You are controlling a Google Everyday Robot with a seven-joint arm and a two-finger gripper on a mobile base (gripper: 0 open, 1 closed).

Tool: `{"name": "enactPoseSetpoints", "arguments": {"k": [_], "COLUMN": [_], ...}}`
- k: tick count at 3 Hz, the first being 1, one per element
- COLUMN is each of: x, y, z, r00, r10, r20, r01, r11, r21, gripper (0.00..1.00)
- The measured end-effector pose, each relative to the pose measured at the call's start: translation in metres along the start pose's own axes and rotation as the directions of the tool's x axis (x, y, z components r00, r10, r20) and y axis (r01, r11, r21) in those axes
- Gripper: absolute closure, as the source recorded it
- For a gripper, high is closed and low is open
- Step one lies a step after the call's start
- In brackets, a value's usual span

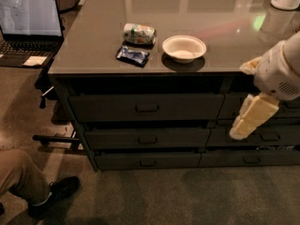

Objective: Open top drawer

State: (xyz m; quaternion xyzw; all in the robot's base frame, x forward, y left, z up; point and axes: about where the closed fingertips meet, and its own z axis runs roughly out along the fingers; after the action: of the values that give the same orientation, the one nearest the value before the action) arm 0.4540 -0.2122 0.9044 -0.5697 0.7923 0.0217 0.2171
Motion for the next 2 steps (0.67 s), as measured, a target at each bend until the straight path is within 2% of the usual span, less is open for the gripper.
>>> {"name": "enactPoseSetpoints", "arguments": {"k": [1,2], "x": [0.003,-0.002], "y": [0.003,-0.010], "z": [0.041,0.085], "r00": [0.992,0.977], "r10": [0.088,0.147], "r20": [0.093,0.154], "r01": [-0.089,-0.156], "r11": [0.9959,0.9864], "r21": [0.016,0.050], "gripper": [0.00,0.00]}}
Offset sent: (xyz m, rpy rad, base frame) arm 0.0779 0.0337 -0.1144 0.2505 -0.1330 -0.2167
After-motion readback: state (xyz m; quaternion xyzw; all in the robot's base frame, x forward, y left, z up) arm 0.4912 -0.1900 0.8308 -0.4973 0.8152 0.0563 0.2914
